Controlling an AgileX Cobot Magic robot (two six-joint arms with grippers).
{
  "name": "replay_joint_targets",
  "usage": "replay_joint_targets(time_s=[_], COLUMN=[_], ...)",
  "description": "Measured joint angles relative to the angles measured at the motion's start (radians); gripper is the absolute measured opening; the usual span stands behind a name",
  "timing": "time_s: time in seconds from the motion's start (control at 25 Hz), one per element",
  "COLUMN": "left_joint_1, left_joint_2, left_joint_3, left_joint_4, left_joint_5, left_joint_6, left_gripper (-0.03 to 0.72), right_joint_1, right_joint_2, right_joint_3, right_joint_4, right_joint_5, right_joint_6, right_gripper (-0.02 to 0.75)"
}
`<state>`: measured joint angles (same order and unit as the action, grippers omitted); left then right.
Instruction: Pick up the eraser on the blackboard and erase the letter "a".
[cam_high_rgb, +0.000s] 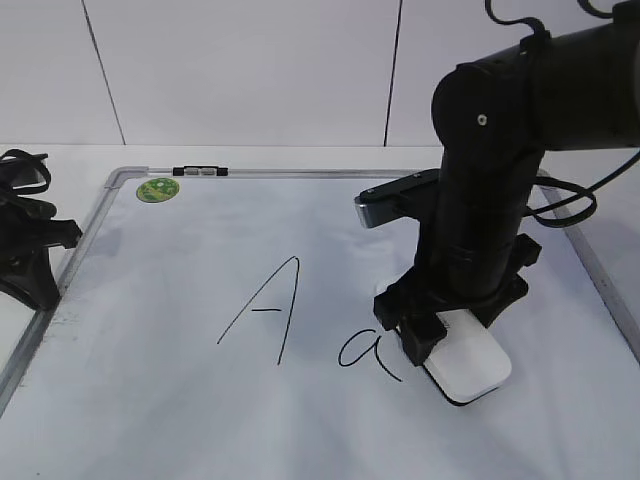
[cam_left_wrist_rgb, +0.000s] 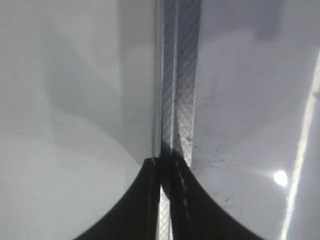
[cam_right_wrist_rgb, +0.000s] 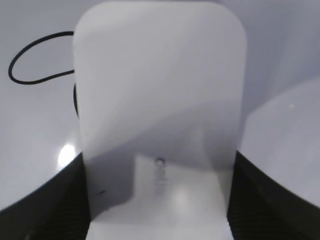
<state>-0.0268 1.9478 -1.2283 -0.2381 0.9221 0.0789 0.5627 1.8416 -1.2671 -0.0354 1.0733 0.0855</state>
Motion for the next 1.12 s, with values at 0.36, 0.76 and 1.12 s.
replay_joint_targets(time_s=[0.36, 0.76, 1.12], left_joint_1=[0.000, 0.000, 0.000], left_joint_2=[0.000, 0.000, 0.000], left_joint_3=[0.000, 0.000, 0.000], left_joint_4=[0.000, -0.002, -0.004], left_joint_5=[0.000, 0.000, 0.000], left_joint_6=[0.000, 0.000, 0.000], left_gripper=[0.016, 0.016, 0.016], right_joint_1=[0.000, 0.000, 0.055], right_joint_2=[0.076, 0.113, 0.114], right_joint_3=[-0.055, -0.070, -0.074], right_joint_4=[0.015, 0.023, 0.016], right_joint_5=[-0.009, -0.003, 0.001], right_joint_6=[0.000, -0.004, -0.015], right_gripper=[0.559, 0.559, 0.559])
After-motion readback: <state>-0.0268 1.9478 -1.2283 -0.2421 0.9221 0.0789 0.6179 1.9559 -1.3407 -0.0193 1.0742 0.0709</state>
